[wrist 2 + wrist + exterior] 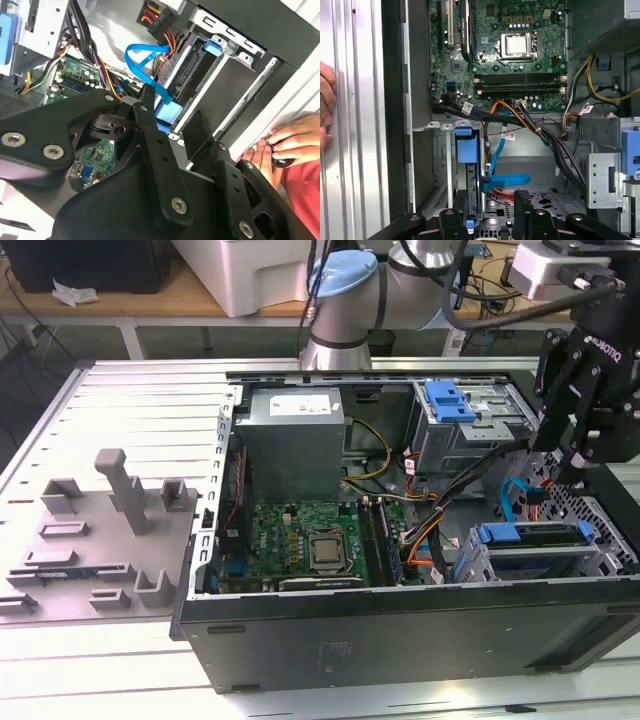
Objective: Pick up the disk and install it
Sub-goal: 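Insert the first disk wire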
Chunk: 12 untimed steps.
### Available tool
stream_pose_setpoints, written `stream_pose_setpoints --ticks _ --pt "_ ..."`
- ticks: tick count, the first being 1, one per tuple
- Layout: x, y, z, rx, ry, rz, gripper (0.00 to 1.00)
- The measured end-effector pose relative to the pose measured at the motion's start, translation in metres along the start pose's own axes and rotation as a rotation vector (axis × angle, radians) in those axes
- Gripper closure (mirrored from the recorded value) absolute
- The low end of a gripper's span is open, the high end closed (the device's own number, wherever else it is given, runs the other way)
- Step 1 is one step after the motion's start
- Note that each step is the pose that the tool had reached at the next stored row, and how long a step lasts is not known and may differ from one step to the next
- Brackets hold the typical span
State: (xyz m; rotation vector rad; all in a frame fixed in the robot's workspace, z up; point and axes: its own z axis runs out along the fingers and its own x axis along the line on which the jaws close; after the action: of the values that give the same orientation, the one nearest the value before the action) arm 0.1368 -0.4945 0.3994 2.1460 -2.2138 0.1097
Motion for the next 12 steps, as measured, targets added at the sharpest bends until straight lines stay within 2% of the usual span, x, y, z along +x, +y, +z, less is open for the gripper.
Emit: stream_pose_setpoints --ticks 1,2,3,4,6,10,11,12 --pt "-0.0115 -0.0024 0.0001 -0.0034 0.028 -0.001 0.5" --pt "-0.0193 -0.0046 0.0001 -0.0066 0.0453 -0.001 0.5" --pt "-0.0288 -0.0082 0.0001 -0.0123 0.0667 -0.002 0.5" --pt "-0.0347 -0.0142 0.0006 -0.0206 0.0803 -0.003 0.5" --pt "-0.0379 -0.0244 0.0019 -0.0293 0.0832 0.005 0.5" --pt "-0.0403 -0.0303 0.0037 -0.0371 0.0836 0.016 0.5" --pt "-0.0411 -0.0323 0.0043 -0.0399 0.0838 0.021 0.52" --pt "-0.0417 -0.0337 0.0048 -0.042 0.0838 0.024 0.58"
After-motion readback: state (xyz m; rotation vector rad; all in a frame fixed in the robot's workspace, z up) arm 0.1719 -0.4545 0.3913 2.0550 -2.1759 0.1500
